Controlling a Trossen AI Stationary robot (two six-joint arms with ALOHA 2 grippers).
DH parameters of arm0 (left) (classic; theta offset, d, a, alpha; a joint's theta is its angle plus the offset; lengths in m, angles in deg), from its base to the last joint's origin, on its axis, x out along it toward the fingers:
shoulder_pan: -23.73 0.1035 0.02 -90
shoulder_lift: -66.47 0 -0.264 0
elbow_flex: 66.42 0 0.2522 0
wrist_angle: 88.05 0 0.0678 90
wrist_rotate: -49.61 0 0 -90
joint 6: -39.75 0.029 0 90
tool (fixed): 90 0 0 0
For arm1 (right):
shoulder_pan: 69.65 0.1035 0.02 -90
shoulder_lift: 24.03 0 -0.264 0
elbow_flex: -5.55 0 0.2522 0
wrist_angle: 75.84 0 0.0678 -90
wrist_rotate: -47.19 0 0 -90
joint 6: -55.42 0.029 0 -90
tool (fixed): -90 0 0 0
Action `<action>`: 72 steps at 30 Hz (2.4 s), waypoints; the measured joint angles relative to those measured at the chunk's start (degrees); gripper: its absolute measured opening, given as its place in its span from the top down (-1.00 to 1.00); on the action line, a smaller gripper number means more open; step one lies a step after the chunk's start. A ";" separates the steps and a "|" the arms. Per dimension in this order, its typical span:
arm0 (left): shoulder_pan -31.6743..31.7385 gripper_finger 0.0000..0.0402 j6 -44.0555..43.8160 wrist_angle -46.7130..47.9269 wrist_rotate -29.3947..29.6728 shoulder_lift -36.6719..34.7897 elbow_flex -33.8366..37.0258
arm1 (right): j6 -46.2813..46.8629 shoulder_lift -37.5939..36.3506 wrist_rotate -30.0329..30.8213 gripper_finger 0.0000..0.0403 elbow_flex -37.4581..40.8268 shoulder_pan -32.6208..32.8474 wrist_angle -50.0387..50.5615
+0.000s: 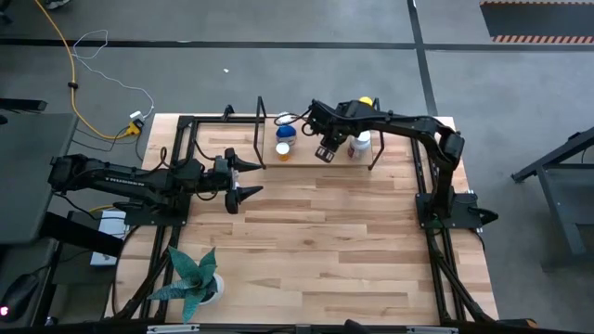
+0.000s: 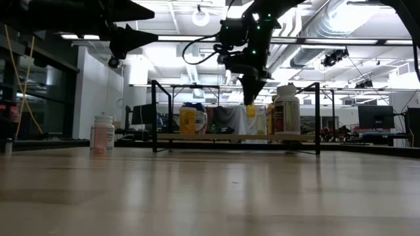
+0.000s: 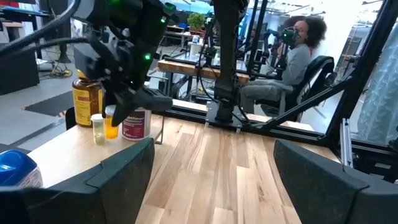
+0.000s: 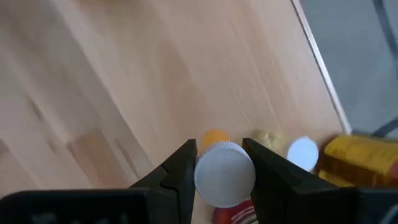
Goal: Pick and place medicine bottles onto shelf by color
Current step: Put the orange pill bottle on the shelf, then put the small pink pill bottle on the shelf
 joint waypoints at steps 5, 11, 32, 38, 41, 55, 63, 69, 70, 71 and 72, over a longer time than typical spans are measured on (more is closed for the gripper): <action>0.02 -0.60 0.00 0.02 0.01 0.00 0.00 | -5.73 0.89 -0.23 0.45 0.83 0.00 0.25; 0.02 -0.60 0.00 0.02 0.03 0.00 0.00 | -6.43 1.80 -3.10 0.45 0.85 -0.23 -0.25; 0.02 -0.60 -0.07 0.04 0.14 -0.01 0.00 | -2.03 2.21 -4.35 0.45 5.94 -3.08 -3.55; 0.02 -0.60 -0.39 0.04 0.14 0.00 0.00 | -2.05 2.21 -4.38 0.45 5.99 -3.13 -4.37; 0.02 -0.60 -0.42 0.04 0.14 0.00 0.00 | -2.03 2.21 -4.35 0.45 5.99 -3.13 -4.36; 0.02 -0.60 -0.42 0.04 0.14 0.00 0.00 | -1.97 2.21 -0.66 -0.12 5.96 -3.15 -4.32; 0.02 -0.60 -0.12 0.04 0.14 0.00 0.00 | -4.84 1.97 -0.69 -0.26 -0.58 -3.13 -3.85; 0.03 -0.60 0.62 1.41 3.00 0.00 0.00 | -6.08 -1.75 -8.41 -0.27 -1.49 -0.63 -5.44; 0.04 -0.60 0.62 1.82 3.02 -0.01 0.00 | -6.24 -2.44 -9.80 -0.27 -1.49 0.22 -5.77; 0.04 -0.60 0.61 1.98 2.90 0.00 0.00 | -6.44 -3.41 -11.00 -0.27 -0.96 1.04 -7.05; 0.03 -0.60 0.59 1.98 2.61 0.00 0.00 | -6.69 -4.66 -11.90 -0.27 0.37 2.06 -9.27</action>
